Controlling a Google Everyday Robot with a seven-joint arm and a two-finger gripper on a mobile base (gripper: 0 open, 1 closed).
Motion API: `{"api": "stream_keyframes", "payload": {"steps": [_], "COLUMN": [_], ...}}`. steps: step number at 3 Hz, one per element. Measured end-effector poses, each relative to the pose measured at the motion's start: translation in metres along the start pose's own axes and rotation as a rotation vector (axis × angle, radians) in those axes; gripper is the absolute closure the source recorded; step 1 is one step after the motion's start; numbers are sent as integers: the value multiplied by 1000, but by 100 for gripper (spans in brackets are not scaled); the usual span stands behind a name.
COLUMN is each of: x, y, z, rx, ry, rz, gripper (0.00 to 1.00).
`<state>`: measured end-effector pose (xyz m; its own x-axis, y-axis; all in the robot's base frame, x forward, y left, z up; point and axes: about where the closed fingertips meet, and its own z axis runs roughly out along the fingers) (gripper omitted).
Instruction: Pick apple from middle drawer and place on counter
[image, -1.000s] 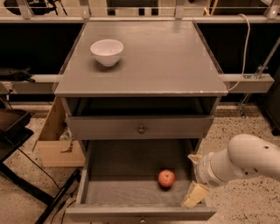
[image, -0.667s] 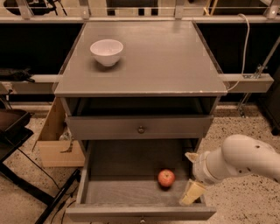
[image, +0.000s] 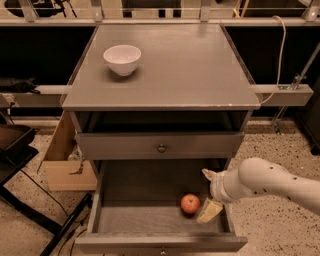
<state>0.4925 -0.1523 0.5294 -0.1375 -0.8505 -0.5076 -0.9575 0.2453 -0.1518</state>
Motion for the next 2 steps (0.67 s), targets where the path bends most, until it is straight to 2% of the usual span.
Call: {"api": "stream_keyframes", "payload": {"steps": [1, 2], "x": [13, 27], "y": [-18, -25], "z": [33, 72], "rx": [17, 16], "ry": [-37, -85], "rz": [-28, -40], "gripper": [0, 0]}}
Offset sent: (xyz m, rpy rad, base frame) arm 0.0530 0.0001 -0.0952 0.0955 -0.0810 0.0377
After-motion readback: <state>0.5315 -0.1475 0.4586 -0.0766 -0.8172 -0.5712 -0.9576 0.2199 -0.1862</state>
